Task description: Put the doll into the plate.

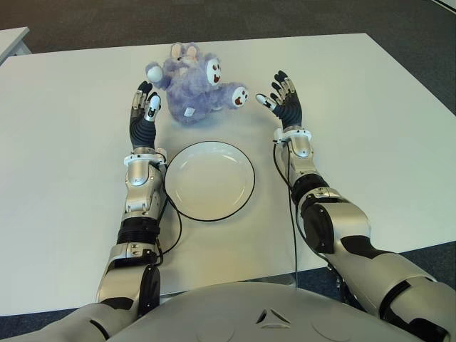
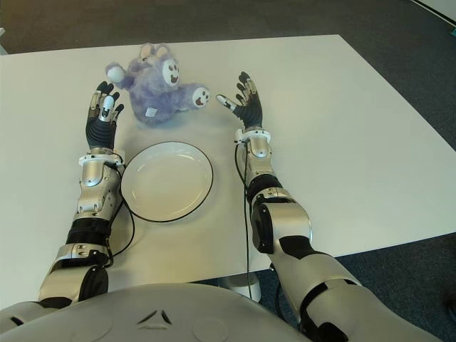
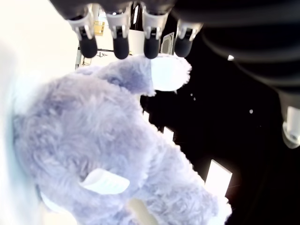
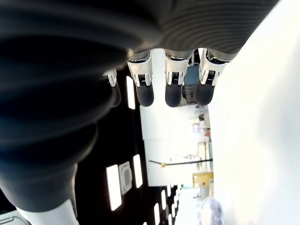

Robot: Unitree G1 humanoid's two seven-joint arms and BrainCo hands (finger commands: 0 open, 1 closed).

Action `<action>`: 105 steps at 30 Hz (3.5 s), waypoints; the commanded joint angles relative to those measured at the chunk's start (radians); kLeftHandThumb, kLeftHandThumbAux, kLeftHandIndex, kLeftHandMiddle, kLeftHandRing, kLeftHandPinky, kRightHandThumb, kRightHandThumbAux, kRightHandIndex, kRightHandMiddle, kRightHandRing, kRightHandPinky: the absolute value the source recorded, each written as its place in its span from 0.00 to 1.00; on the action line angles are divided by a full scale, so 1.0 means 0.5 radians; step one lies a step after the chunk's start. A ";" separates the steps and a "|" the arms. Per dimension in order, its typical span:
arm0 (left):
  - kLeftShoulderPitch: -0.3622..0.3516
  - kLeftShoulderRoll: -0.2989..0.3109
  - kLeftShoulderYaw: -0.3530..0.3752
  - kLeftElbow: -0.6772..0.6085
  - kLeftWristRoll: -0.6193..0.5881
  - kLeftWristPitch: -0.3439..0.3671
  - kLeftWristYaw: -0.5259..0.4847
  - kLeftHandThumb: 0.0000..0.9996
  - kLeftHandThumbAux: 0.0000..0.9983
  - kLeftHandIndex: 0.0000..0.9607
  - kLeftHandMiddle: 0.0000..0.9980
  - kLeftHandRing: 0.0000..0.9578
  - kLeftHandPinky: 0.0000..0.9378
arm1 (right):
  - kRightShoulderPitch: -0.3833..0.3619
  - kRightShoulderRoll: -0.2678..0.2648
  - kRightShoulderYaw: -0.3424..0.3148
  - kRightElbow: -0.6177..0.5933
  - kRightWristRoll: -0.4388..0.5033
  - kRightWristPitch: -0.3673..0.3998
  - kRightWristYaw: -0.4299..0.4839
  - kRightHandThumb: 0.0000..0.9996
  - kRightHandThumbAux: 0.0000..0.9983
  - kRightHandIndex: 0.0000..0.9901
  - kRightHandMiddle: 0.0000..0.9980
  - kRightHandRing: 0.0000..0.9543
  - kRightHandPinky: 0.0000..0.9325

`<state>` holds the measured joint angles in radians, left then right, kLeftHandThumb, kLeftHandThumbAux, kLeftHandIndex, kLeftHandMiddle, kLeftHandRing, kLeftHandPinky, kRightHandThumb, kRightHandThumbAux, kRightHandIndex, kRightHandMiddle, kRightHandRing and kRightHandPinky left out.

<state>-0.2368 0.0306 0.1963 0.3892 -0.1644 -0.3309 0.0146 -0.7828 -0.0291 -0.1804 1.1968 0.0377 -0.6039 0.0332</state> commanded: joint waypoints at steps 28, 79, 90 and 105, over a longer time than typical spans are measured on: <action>0.105 0.042 0.088 0.306 0.016 -0.089 -0.008 0.00 0.48 0.00 0.04 0.02 0.00 | 0.161 0.001 -0.024 0.080 0.018 0.037 0.007 0.03 0.80 0.06 0.06 0.06 0.08; -0.075 0.259 0.187 0.425 0.068 -0.080 0.088 0.02 0.49 0.00 0.02 0.01 0.00 | 0.169 -0.007 -0.015 0.070 0.009 0.011 0.001 0.03 0.79 0.06 0.06 0.05 0.07; -0.134 0.309 0.227 0.470 0.061 -0.046 0.078 0.03 0.50 0.00 0.02 0.00 0.00 | 0.167 -0.007 -0.021 0.069 0.017 0.009 0.011 0.03 0.80 0.05 0.06 0.05 0.08; -0.289 0.419 0.227 0.512 0.083 0.062 0.103 0.06 0.50 0.00 0.03 0.01 0.00 | 0.172 -0.003 -0.023 0.067 0.019 0.001 0.020 0.03 0.80 0.05 0.05 0.05 0.07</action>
<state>-0.3671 0.2190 0.3094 0.6365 -0.1370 -0.3259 0.0500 -0.7764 -0.0488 -0.1833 1.1899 0.0375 -0.6042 0.0407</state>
